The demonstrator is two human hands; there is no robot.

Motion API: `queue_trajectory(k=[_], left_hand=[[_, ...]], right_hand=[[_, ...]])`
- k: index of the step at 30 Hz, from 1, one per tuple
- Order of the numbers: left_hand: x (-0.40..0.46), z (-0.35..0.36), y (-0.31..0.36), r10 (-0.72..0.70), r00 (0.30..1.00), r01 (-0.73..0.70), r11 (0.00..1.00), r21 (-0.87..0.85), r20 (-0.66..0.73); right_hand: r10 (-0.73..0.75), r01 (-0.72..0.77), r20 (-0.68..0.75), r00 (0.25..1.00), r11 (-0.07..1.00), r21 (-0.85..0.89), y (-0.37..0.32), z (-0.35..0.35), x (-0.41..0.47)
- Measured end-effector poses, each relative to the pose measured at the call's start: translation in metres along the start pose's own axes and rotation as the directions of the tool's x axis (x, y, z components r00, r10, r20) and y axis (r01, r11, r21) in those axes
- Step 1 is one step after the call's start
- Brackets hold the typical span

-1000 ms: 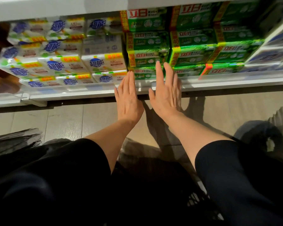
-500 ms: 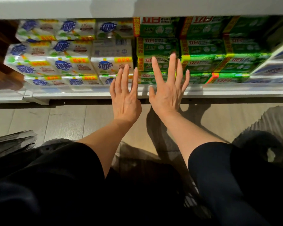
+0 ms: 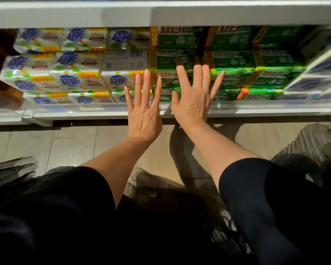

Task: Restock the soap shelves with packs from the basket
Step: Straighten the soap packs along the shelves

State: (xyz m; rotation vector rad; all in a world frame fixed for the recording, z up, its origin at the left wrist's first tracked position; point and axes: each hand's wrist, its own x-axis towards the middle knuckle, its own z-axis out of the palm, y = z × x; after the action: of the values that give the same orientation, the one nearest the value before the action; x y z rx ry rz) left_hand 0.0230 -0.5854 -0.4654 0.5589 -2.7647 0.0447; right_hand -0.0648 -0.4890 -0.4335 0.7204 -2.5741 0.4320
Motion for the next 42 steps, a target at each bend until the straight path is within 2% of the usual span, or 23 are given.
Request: queue_trajectory(k=[6,11,14,16,25,29,34,37,39,42], left_hand=[[-0.001,-0.006,0.009,0.009,0.999,-0.01,1.0,0.028,0.046],[-0.001,-0.01,0.055,0.265,0.958,-0.267,0.964,0.0,0.111],[0.001,-0.008,0.09,0.394,0.906,-0.397,0.918,-0.015,0.156],[0.003,-0.008,0.109,0.43,0.885,-0.435,0.9,-0.01,0.176],[0.038,-0.024,0.161,0.377,0.913,-0.392,0.916,0.083,0.153],[0.047,-0.021,0.173,0.358,0.918,-0.38,0.917,0.123,0.173],[0.053,-0.018,0.187,0.387,0.907,-0.413,0.894,0.173,0.166],[0.051,-0.016,0.193,0.38,0.894,-0.426,0.884,0.191,0.236],[0.049,-0.016,0.196,0.364,0.89,-0.423,0.883,0.203,0.273],[0.044,-0.019,0.206,0.34,0.891,-0.404,0.896,0.185,0.302]], right_hand=[[-0.096,0.098,0.076,0.992,0.995,-0.018,0.024,-0.009,-0.01],[0.162,-0.151,0.132,0.978,0.984,-0.092,0.085,-0.021,-0.045],[0.291,-0.273,0.231,0.928,0.956,-0.107,0.116,-0.029,-0.056],[0.363,-0.356,0.282,0.888,0.931,-0.076,0.128,-0.032,-0.055],[0.438,-0.469,0.203,0.876,0.871,0.143,0.17,-0.05,-0.021],[0.469,-0.516,0.24,0.85,0.832,0.202,0.178,-0.047,-0.029],[0.384,-0.535,0.511,0.769,0.824,0.186,0.174,-0.033,-0.04],[0.391,-0.55,0.56,0.73,0.823,0.143,0.177,-0.033,-0.028],[0.368,-0.519,0.576,0.73,0.847,0.116,0.186,-0.036,-0.021],[0.355,-0.478,0.507,0.786,0.868,0.133,0.199,-0.045,-0.024]])
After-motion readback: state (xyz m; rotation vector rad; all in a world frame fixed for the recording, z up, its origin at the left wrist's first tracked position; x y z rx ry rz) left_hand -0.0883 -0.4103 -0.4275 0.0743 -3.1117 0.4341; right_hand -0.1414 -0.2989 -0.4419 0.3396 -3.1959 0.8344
